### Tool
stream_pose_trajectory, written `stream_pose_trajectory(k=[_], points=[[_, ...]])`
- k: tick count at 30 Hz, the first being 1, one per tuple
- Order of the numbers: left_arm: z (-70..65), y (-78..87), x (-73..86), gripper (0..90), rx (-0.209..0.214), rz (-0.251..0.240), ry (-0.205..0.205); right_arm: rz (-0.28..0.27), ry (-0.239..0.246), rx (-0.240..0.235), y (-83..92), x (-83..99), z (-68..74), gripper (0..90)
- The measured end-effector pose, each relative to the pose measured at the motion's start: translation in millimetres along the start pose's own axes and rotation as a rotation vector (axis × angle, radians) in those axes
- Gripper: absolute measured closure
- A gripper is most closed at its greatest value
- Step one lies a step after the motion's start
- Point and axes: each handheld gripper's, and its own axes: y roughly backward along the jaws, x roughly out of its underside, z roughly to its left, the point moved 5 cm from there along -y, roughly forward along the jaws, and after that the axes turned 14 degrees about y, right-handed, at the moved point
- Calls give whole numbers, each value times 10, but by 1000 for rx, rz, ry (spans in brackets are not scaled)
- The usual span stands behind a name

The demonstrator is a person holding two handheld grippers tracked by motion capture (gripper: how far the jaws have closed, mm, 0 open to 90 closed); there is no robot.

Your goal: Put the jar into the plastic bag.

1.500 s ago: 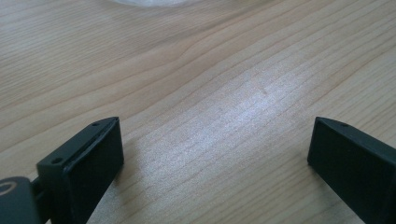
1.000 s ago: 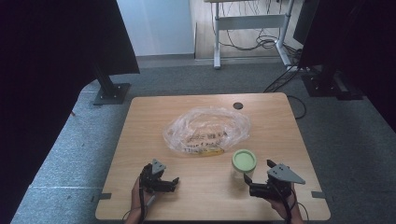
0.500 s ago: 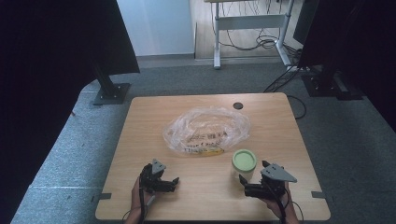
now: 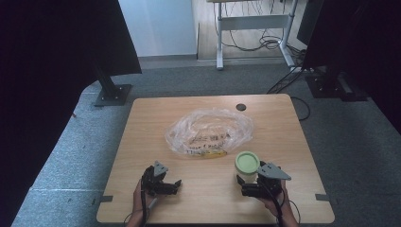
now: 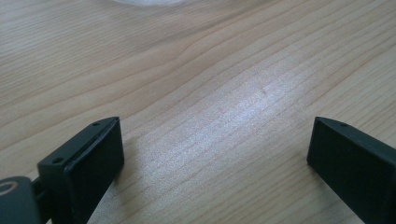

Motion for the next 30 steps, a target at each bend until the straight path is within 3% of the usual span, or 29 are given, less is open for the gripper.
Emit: stream_pose_trajectory(k=[13,19,30], points=[[0,0,0,34,0,0,0,-20,-18,51,-185,7,-5,38],[1,0,0,34,0,1,1,-40,-3,44,-223,28,23,103],[1,-4,-3,30,0,2,-1,-49,3,44,-214,26,26,110]])
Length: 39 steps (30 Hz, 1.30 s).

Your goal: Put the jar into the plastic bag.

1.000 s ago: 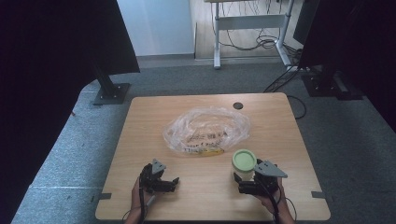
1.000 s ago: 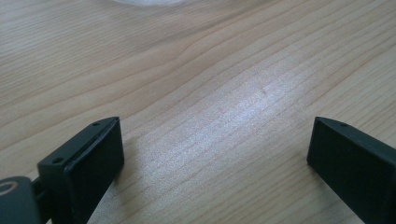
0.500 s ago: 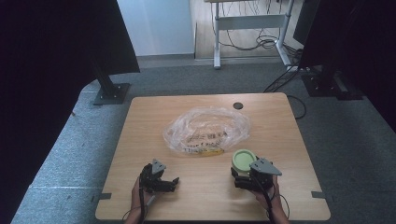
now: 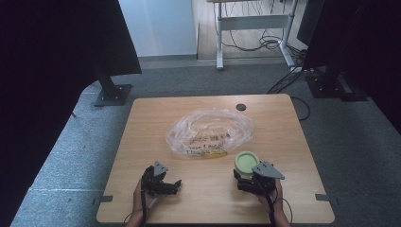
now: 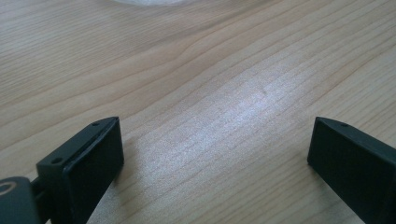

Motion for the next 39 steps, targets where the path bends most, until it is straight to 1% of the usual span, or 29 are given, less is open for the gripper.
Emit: stream_pose_trajectory(k=[7,13,24,39], points=[[-1,0,0,30,0,0,-1,-5,27,8,16,-16,32,111],[-1,0,0,31,0,0,-1,-29,30,15,70,-74,31,111],[-1,0,0,31,1,0,-1,-73,37,24,196,-210,-18,111],[-1,0,0,31,0,0,-1,-91,46,26,241,-331,-53,112]])
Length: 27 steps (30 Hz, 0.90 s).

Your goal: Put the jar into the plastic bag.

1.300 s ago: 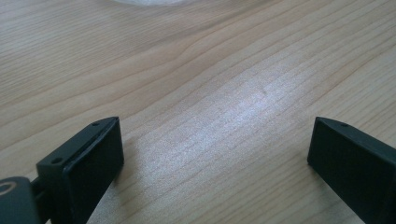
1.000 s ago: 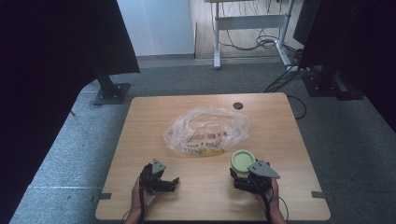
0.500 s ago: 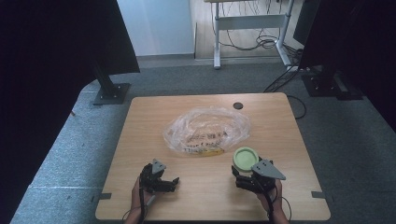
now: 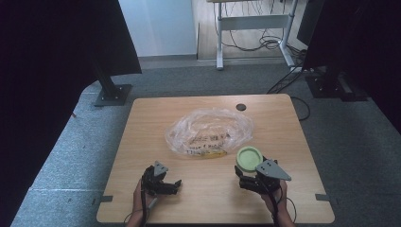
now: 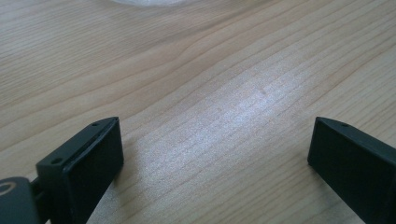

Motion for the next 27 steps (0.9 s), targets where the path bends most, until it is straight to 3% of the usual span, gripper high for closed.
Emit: stream_pose_trajectory(k=[9,27], points=[[1,-1,0,30,1,1,1,-31,7,17,46,-111,-18,112],[1,-3,-2,28,0,1,-1,-58,26,29,-33,-368,-99,112]])
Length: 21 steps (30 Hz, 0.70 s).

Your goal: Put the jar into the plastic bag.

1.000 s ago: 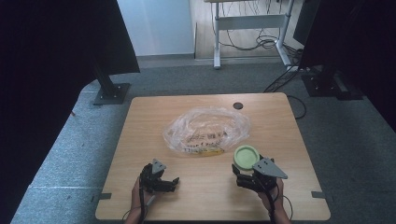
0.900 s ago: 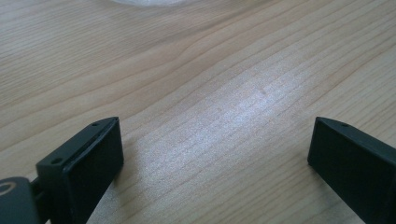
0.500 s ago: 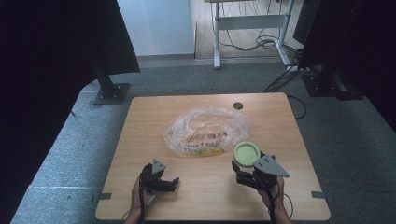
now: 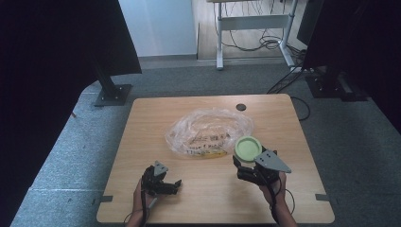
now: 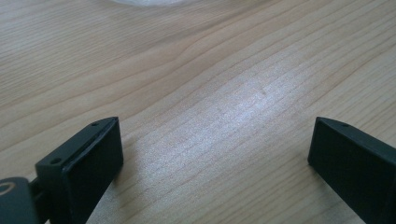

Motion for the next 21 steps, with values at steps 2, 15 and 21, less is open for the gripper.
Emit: stream_pose_trajectory(k=[2,15,21], points=[[1,1,0,28,0,2,-1,-1,3,0,-24,-27,-6,112],[1,1,0,28,1,1,-1,-2,-5,-8,-179,-109,-80,112],[0,0,0,28,1,0,1,-1,11,-18,-233,-168,-70,112]])
